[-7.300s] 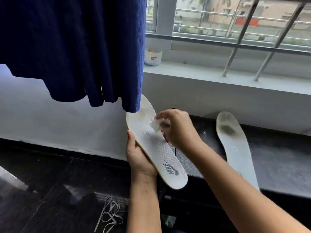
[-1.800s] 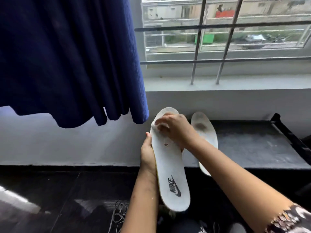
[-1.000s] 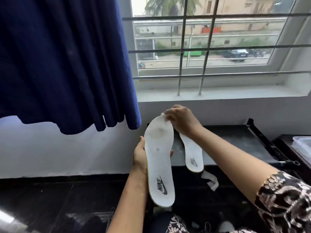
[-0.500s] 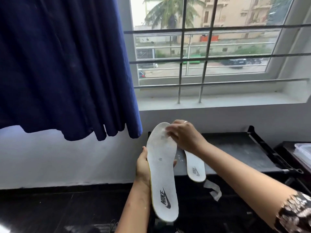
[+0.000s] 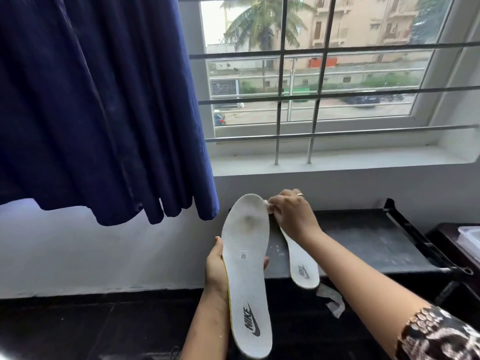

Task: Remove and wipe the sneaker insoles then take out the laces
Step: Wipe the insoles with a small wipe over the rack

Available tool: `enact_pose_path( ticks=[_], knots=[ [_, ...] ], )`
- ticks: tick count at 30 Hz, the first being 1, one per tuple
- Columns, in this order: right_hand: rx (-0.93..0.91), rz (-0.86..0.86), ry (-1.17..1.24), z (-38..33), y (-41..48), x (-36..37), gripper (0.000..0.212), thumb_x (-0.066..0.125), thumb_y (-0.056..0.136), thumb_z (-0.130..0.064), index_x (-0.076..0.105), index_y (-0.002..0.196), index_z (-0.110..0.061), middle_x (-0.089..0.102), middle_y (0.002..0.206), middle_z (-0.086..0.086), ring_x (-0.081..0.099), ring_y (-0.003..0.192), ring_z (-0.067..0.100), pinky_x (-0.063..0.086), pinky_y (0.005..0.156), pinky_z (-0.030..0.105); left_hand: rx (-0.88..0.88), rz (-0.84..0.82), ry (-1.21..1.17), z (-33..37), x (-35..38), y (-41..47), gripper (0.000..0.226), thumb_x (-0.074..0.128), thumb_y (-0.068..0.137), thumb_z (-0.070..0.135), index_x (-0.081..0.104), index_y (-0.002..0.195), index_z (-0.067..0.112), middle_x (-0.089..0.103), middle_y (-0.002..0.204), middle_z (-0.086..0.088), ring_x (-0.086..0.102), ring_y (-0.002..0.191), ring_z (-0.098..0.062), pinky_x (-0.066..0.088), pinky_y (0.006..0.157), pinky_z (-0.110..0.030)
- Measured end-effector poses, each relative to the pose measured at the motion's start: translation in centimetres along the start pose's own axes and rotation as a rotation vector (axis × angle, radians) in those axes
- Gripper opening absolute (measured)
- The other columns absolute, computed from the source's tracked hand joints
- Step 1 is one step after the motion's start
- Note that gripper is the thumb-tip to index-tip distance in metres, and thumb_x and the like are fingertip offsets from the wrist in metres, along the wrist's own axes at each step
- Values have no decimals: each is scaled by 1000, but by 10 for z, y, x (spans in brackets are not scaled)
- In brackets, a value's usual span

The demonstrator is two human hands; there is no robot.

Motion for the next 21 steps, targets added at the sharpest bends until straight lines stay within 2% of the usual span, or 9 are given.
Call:
enact_pose_path(
  ticks=[2, 4, 8, 10, 12, 16, 18, 21],
  knots=[
    [-84, 82, 79, -21, -7, -1, 14, 61, 84, -14, 74, 86, -15, 65, 79, 8, 58, 74, 33, 53, 65, 37, 30, 23, -32, 3, -5, 4, 62, 27, 95, 55, 64, 114, 9, 68, 104, -19, 61, 86, -37, 47, 83, -50],
    [-110, 113, 149, -36, -15, 4, 13, 66, 79, -9, 75, 86, -15, 66, 76, 7, 60, 70, 32, 54, 63, 36, 41, 31, -60, 5, -8, 6, 63, 27, 95, 56, 64, 115, 9, 67, 107, -20, 61, 88, -37, 47, 82, -50],
    [-122, -64, 265, -51, -34, 21, 17, 60, 84, -10, 73, 93, -15, 67, 88, 6, 61, 84, 30, 50, 78, 36, 57, 31, -54, 6, -11, 6, 62, 24, 96, 53, 62, 112, 6, 68, 98, -20, 65, 83, -36, 53, 76, -42],
    [-122, -166, 304, -58, -48, 27, 21, 56, 85, -9, 73, 95, -16, 69, 95, 4, 60, 91, 28, 45, 82, 30, 96, 72, -14, 8, -17, 8, 59, 21, 98, 48, 62, 104, 6, 69, 89, -18, 67, 75, -31, 54, 69, -34],
    [-137, -205, 365, -67, -63, 27, 23, 55, 84, -8, 74, 93, -18, 70, 97, 1, 60, 92, 23, 39, 82, 22, 133, 122, 3, 13, -24, 9, 56, 19, 100, 44, 62, 100, 7, 68, 87, -16, 66, 74, -28, 50, 71, -34],
    [-221, -334, 464, -85, -90, 23, 24, 55, 81, -9, 73, 91, -20, 70, 94, -2, 62, 88, 15, 47, 81, 24, 180, 243, -17, 15, -27, 8, 51, 21, 102, 39, 57, 112, 5, 64, 83, -14, 58, 75, -28, 45, 66, -33],
    [-136, -379, 565, -82, -95, 17, 26, 56, 78, -2, 73, 91, -18, 70, 93, 1, 62, 86, 11, 45, 78, 16, 205, 285, -22, 20, -21, 8, 47, 22, 102, 38, 56, 112, 7, 60, 83, -12, 55, 72, -27, 46, 59, -31],
    [-52, -446, 686, -68, -95, 9, 24, 63, 79, 2, 74, 87, -18, 69, 91, -8, 61, 88, 4, 43, 79, 13, 200, 283, -131, 29, -14, 14, 48, 22, 100, 44, 59, 102, 14, 65, 85, -14, 56, 74, -33, 50, 61, -36]
  ],
)
Point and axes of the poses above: each hand's wrist, its own y-axis towards the middle knuckle, its own x-axis out of the palm, z = x × y, the point moved 3 cm from there along y, towards the middle knuckle
